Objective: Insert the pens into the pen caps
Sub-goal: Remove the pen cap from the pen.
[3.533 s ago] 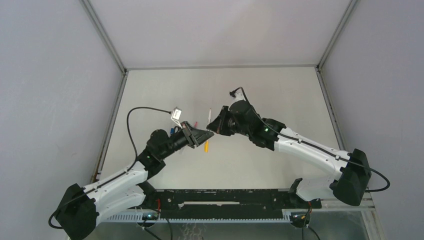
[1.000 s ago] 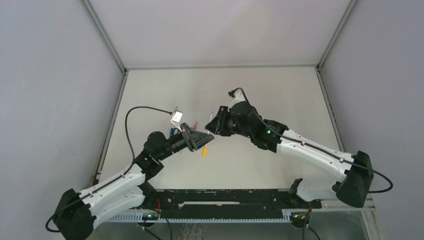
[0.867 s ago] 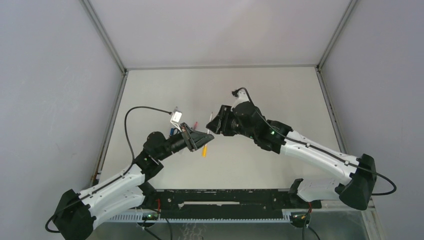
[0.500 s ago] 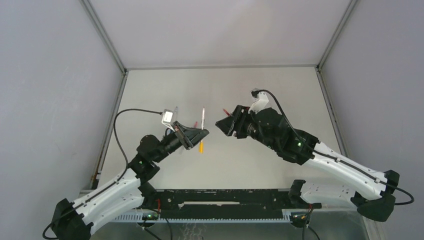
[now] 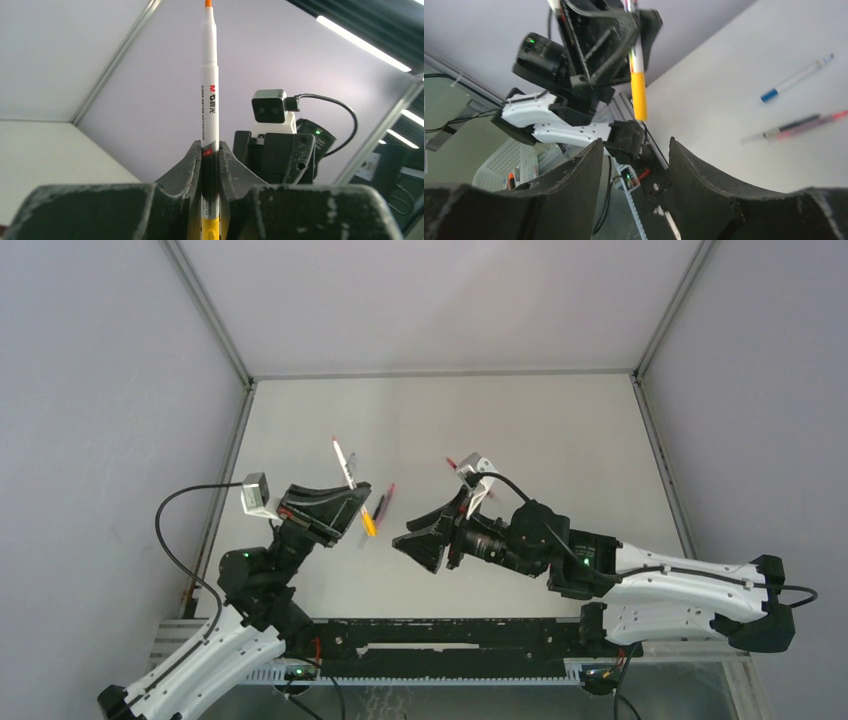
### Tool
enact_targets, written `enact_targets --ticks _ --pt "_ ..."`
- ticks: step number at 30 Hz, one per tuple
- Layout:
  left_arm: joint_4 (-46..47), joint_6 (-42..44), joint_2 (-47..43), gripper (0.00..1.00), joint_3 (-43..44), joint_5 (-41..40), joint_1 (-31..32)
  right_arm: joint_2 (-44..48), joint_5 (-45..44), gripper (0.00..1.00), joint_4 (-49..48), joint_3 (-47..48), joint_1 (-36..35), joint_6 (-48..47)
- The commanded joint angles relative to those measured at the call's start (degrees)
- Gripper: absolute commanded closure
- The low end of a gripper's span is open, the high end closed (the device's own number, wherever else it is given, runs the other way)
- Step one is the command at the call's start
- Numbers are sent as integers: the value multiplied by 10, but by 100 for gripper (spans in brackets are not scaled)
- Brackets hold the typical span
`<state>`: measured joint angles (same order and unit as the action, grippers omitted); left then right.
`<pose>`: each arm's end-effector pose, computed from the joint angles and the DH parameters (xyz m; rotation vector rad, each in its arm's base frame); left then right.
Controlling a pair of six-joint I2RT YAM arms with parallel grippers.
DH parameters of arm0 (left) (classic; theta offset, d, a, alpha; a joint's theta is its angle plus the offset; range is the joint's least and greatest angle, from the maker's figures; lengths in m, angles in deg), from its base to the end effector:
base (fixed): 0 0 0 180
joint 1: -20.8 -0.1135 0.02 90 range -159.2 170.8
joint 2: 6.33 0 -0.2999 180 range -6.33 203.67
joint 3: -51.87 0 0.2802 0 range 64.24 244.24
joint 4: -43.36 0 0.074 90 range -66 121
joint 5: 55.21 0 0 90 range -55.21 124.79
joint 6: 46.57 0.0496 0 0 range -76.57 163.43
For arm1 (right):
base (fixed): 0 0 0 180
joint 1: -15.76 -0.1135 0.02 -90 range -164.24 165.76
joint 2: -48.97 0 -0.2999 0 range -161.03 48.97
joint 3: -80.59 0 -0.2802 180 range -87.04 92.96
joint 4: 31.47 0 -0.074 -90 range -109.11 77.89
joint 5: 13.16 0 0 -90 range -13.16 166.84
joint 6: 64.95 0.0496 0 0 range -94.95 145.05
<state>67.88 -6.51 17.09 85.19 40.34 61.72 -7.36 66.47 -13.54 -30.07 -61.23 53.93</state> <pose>0.0895 -0.0839 0.3506 0.0141 1.0822 -1.4936 0.0648 0.2407 0.4156 -0.5992 1.7115 1.2243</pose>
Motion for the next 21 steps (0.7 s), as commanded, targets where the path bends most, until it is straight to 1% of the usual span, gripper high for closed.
enact_targets --ticks 1,5,8,15,21 --pt "69 -38 -5 100 12 36 2 -16 29 40 -152 5 -15 -68" --pt "79 -41 -2 100 17 58 2 -42 50 40 -220 5 -23 -109" --pt "89 -44 -1 100 20 72 2 -57 65 40 -245 5 -18 -109" --pt "107 -49 -3 100 23 97 2 -70 120 44 -245 6 6 -78" --pt "112 -50 1 100 26 107 3 -90 159 45 -241 6 13 -65"
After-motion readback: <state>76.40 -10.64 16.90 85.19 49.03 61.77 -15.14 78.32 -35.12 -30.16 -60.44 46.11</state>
